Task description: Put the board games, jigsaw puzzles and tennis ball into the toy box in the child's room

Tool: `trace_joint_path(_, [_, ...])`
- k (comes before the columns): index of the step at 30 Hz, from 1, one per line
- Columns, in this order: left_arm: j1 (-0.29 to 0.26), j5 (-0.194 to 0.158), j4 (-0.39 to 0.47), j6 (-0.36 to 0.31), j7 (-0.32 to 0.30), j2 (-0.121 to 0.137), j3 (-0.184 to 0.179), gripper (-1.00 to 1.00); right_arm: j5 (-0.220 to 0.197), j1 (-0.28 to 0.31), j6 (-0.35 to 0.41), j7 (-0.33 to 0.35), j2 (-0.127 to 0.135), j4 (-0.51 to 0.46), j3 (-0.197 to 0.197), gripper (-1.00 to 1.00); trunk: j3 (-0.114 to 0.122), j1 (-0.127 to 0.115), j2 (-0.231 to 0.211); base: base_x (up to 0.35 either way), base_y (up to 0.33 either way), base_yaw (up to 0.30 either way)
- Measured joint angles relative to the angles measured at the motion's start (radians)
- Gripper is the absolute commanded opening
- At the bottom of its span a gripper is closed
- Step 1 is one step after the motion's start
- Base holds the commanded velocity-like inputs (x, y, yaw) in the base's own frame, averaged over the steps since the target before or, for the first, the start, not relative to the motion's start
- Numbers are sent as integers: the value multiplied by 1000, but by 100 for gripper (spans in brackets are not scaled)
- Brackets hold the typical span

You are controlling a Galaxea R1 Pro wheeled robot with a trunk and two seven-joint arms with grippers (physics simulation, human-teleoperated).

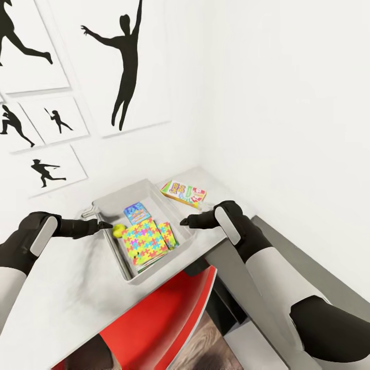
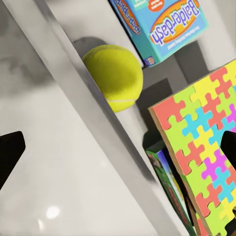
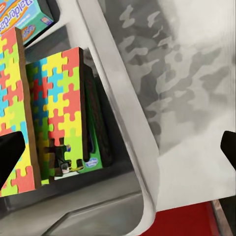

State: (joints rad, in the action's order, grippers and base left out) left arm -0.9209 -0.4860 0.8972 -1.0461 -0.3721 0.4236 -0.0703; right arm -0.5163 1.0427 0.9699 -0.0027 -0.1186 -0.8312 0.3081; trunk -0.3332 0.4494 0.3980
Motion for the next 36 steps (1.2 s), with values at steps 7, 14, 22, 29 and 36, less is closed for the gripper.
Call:
trace_joint_path(7, [0, 0, 0, 0, 0, 2, 1, 100, 40, 0, -3, 0, 0, 6, -2, 100, -3, 0, 0, 0, 0, 0])
trace_joint_path(14, [0, 0, 0, 0, 0, 2, 0, 100, 54, 0, -5, 0, -2, 57, -2, 100, -4, 0, 0, 0, 0, 0])
trace_joint_path(22, [0, 0, 0, 0, 0, 2, 0, 100, 60, 0, -5, 0, -3, 95, -2, 100, -7, 0, 0, 0, 0, 0])
trace_joint_path(29, [0, -1, 0, 0, 0, 2, 0, 100, 60, 0, -6, 0, -7, 101, -3, 100, -15, 0, 0, 0, 0, 0])
trace_joint_path(36, [0, 0, 0, 0, 0, 3, 1, 100, 61, 0, -6, 0, -8, 103, -3, 100, -20, 0, 0, 0, 0, 0])
